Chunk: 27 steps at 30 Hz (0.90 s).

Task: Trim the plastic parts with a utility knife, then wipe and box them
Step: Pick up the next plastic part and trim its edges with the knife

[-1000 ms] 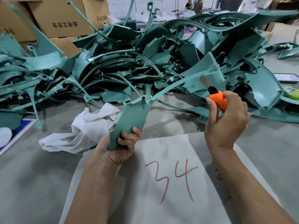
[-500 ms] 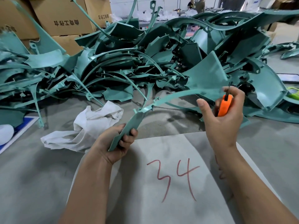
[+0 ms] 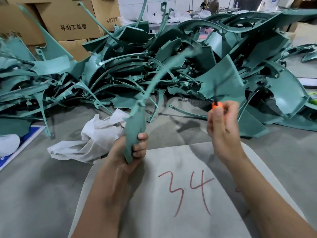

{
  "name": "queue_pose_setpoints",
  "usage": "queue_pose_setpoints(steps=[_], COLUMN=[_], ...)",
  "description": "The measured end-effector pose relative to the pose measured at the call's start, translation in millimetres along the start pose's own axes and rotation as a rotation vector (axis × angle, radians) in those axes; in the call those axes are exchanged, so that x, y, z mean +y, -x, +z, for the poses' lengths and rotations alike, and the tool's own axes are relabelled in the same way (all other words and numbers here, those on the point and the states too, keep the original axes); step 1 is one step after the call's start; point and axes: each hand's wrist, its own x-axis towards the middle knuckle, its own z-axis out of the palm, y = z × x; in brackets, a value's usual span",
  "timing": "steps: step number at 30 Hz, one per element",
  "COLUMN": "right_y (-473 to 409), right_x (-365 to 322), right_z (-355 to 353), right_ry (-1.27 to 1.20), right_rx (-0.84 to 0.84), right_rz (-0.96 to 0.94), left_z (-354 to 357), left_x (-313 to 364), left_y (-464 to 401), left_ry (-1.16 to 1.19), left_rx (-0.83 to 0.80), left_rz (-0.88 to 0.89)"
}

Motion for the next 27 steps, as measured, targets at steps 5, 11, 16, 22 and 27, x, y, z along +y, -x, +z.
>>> queue_pose_setpoints(steps=[5,11,16,22,27], right_y=[19.7,29.8,31.7,24.2,26.6], right_x=[-4.9,-11.4,-16.4,-14.6,-14.9], right_z=[34.2,48.7,49.3,38.5,37.3], right_ry=[0.370,0.439,0.614,0.711,0.667], right_rx=[-0.216,-0.221,-0.231,-0.115,-0.245], right_rz=[-0.238,-0.302,-0.439,-0.406,-0.443], left_z=[6.1,27.3,27.9,21.7,23.5], left_x=[-21.1,-41.4,-45.1,-40.1,-39.4], left_y=[1.5,-2.5,-9.8,-10.4,-8.3], left_ry=[0.155,-0.022,-0.024,0.089,0.014], left_rx=[-0.204,-0.266,-0.065,-0.112,-0.193], left_rz=[-0.094,-0.120,-0.092,-0.214,-0.205])
